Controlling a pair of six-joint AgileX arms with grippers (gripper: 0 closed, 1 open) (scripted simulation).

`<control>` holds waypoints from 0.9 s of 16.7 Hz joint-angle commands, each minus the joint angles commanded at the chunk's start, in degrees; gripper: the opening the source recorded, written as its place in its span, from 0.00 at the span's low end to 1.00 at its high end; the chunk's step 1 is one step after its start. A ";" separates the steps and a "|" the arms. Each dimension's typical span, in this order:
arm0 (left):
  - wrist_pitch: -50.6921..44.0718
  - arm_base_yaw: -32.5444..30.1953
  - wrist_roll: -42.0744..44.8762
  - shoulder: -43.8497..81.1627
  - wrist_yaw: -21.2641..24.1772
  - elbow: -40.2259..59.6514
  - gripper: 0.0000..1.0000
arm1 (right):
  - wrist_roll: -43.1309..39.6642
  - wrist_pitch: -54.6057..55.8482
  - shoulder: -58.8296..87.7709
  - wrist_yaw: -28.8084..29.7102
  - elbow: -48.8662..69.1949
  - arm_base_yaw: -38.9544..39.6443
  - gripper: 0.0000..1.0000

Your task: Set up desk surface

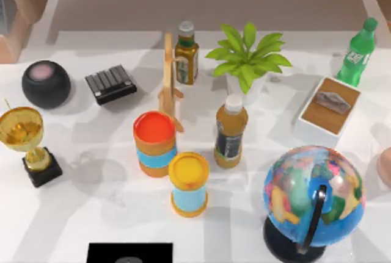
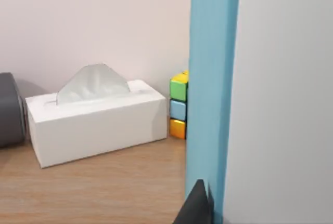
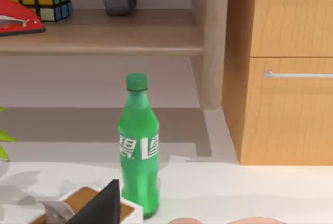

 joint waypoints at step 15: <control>11.51 23.94 19.86 -8.99 8.66 -7.08 0.00 | 0.00 0.00 0.00 0.00 0.00 0.00 1.00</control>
